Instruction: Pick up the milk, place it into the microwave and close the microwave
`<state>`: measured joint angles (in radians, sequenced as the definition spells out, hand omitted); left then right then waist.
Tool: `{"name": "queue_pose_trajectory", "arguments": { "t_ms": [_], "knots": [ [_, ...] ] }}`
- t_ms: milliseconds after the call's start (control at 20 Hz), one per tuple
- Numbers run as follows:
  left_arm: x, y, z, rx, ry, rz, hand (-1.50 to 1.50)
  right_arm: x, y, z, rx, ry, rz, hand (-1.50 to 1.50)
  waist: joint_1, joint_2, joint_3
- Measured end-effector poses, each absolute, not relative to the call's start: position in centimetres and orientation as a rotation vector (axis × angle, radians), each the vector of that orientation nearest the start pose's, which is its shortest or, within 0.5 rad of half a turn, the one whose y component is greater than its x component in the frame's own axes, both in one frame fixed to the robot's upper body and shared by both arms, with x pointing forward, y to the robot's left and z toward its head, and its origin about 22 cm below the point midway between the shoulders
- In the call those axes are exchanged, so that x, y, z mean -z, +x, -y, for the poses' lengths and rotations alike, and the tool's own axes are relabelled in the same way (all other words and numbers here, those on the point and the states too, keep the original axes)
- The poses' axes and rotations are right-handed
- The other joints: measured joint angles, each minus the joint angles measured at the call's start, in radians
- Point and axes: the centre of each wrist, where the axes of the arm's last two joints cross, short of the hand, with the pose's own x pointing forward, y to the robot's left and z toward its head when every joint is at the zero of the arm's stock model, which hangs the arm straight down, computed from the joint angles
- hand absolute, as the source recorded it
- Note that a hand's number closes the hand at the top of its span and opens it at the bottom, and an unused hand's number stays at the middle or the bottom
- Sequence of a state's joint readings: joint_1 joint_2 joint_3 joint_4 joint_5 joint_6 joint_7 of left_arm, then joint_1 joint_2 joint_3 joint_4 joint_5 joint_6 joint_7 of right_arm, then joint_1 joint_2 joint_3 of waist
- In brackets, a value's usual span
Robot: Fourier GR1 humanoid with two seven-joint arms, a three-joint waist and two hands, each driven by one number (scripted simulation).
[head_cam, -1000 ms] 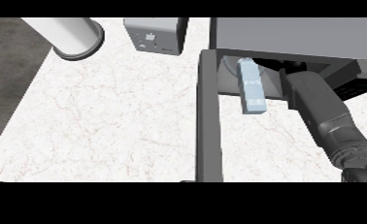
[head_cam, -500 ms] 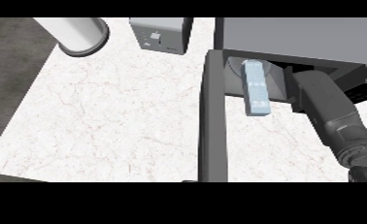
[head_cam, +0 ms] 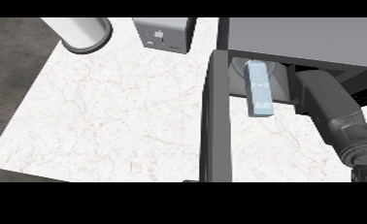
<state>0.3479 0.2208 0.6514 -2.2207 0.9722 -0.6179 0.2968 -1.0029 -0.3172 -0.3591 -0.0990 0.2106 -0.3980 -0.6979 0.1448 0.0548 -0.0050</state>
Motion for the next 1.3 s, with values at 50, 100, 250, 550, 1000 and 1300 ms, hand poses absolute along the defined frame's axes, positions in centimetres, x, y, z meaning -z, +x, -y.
{"name": "queue_pose_trajectory", "arguments": {
  "t_ms": [50,100,250,550,1000,1300],
  "knots": [
    [-14.2,10.0,-38.2,0.081,-0.322,1.954,-1.5,-2.0,42.4,28.3,-0.135,-0.636,1.778,1.5,0.002,0.001,-0.001],
    [-14.3,10.1,-38.2,0.085,-0.322,1.955,-1.5,-2.0,42.4,28.3,-0.127,-0.639,1.778,1.5,0.004,0.002,-0.001],
    [-14.4,10.3,-38.3,0.095,-0.324,1.952,-1.5,-2.0,42.3,28.7,-0.113,-0.652,1.775,1.5,0.014,0.003,-0.002],
    [-14.6,10.7,-38.5,0.11,-0.301,1.955,-1.5,-3.3,42.8,29.4,-0.107,-0.672,1.793,1.5,0.031,0.024,0.006],
    [-14.9,11.4,-38.6,0.151,-0.28,1.95,-1.5,-4.5,43.1,30.4,-0.124,-0.746,1.79,-1.5,0.051,0.042,0.01],
    [-14.8,11.7,-38.6,0.166,-0.277,1.934,-1.5,-5.1,43.6,29.5,-0.125,-0.588,1.858,-1.5,0.052,0.041,0.027]
  ]
}}
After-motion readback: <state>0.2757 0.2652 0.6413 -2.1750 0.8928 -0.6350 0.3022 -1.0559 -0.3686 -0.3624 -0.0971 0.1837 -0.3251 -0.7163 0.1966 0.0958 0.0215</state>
